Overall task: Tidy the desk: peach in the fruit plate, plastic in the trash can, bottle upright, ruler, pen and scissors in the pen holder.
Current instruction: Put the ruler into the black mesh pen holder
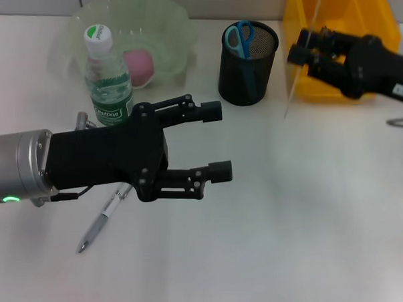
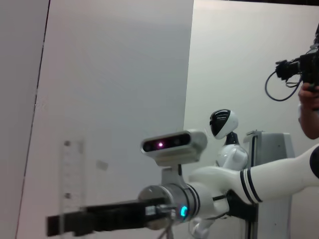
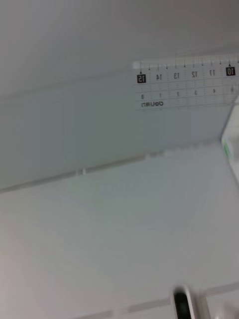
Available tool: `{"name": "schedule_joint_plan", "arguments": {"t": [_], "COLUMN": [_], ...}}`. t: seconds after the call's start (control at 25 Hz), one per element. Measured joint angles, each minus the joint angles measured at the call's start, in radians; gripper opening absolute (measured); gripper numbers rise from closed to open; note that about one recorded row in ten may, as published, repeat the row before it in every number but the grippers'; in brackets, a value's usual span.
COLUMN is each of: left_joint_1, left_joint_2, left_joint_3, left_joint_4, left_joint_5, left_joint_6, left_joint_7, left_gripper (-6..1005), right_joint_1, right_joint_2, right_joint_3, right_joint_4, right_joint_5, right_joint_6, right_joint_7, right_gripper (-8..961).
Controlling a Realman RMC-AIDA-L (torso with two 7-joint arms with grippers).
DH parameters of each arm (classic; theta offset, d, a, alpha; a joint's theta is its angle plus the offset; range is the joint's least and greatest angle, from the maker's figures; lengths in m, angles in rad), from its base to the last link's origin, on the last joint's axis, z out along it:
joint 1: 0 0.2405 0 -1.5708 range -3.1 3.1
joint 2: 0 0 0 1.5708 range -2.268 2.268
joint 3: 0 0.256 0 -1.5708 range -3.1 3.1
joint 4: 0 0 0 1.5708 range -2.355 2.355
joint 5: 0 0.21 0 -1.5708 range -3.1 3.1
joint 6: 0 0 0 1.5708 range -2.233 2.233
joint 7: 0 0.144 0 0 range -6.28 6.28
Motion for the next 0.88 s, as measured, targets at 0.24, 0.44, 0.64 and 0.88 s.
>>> {"name": "schedule_joint_plan", "arguments": {"t": [0.24, 0.44, 0.64, 0.88], "left_joint_1": [0.018, 0.029, 0.029, 0.016], "left_joint_2": [-0.004, -0.006, -0.009, -0.01], "left_joint_3": [0.005, 0.002, 0.007, 0.0], "left_joint_4": [-0.011, -0.032, -0.035, -0.05], "left_joint_5": [0.0, -0.005, -0.007, -0.022], "left_joint_6": [-0.005, -0.001, -0.005, -0.012], "left_joint_7": [0.026, 0.031, 0.032, 0.033], "left_gripper": [835, 834, 834, 835], "right_joint_1": [0.028, 0.045, 0.075, 0.114], "right_joint_2": [0.007, 0.007, 0.009, 0.012], "right_joint_3": [-0.006, -0.008, -0.015, -0.015], "right_joint_4": [0.032, 0.117, 0.235, 0.306], "right_joint_5": [0.044, 0.169, 0.262, 0.264], "right_joint_6": [0.137, 0.206, 0.263, 0.306], "right_joint_7": [-0.044, -0.124, -0.31, -0.431], "right_gripper": [396, 396, 395, 397]}}
